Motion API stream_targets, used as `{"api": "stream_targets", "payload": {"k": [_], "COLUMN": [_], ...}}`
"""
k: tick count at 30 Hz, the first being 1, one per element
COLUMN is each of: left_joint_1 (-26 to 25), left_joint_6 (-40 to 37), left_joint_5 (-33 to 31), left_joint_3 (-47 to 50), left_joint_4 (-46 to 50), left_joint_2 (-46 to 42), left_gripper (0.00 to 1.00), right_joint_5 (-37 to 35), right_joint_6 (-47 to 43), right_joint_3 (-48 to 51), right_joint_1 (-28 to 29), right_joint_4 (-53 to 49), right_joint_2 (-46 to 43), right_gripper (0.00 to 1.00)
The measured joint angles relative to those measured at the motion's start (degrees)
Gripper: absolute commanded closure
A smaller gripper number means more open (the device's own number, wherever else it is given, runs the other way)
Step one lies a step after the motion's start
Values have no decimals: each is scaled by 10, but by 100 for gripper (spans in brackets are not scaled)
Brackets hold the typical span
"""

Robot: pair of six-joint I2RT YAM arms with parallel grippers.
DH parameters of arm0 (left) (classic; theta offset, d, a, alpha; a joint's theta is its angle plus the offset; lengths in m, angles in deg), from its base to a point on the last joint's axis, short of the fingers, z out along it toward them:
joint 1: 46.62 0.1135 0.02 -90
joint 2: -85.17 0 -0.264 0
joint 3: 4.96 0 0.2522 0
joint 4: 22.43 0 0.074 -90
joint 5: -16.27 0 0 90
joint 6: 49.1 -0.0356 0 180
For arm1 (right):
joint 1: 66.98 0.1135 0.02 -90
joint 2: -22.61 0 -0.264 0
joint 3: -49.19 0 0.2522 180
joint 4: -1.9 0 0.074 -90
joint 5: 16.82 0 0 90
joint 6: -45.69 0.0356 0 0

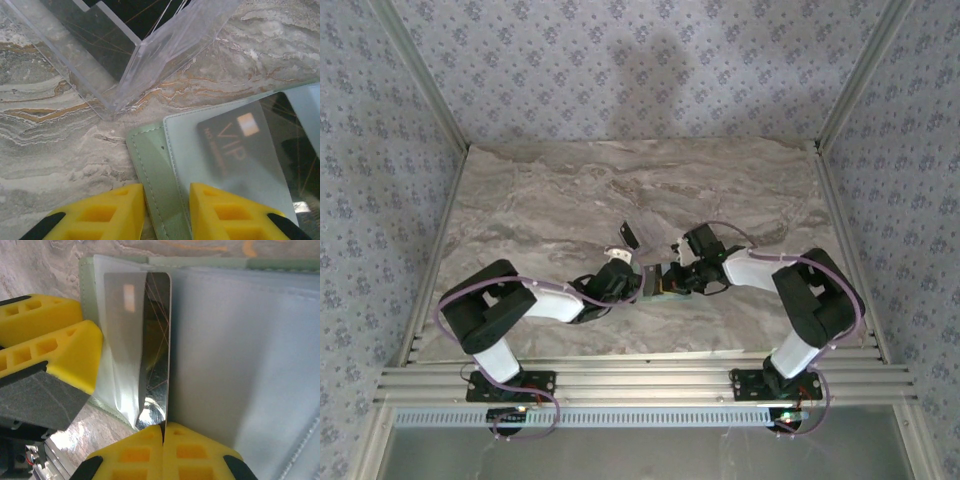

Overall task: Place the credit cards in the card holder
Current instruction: Insert the credit card into the card slot.

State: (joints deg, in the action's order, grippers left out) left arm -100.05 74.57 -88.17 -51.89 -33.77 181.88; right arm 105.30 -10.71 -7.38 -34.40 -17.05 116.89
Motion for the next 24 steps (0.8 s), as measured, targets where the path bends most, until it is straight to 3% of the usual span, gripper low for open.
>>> {"api": "stream_targets", "payload": {"k": [9, 18, 20, 24], "left_joint_1": [1, 35, 36, 36], "left_joint_6": [8, 24, 27, 34], "left_joint_5": [5, 103, 115, 129], "left_joint_3": [0, 36, 48, 60], "left_joint_4": [-8, -19, 0, 35], "left_joint_2": [4, -46, -68, -94], "left_gripper": [61, 56, 58, 71], "right_joint_5": [-9, -14, -14, -15], "right_joint_6": [2, -2, -3, -6], "right_joint_3": [-9, -9, -9, -9], "right_joint_1": [29, 54, 58, 62], "right_joint_4": [2, 9, 9, 9], "right_joint_2": [14, 14, 14, 14], "right_gripper": [100, 100, 100, 100]}}
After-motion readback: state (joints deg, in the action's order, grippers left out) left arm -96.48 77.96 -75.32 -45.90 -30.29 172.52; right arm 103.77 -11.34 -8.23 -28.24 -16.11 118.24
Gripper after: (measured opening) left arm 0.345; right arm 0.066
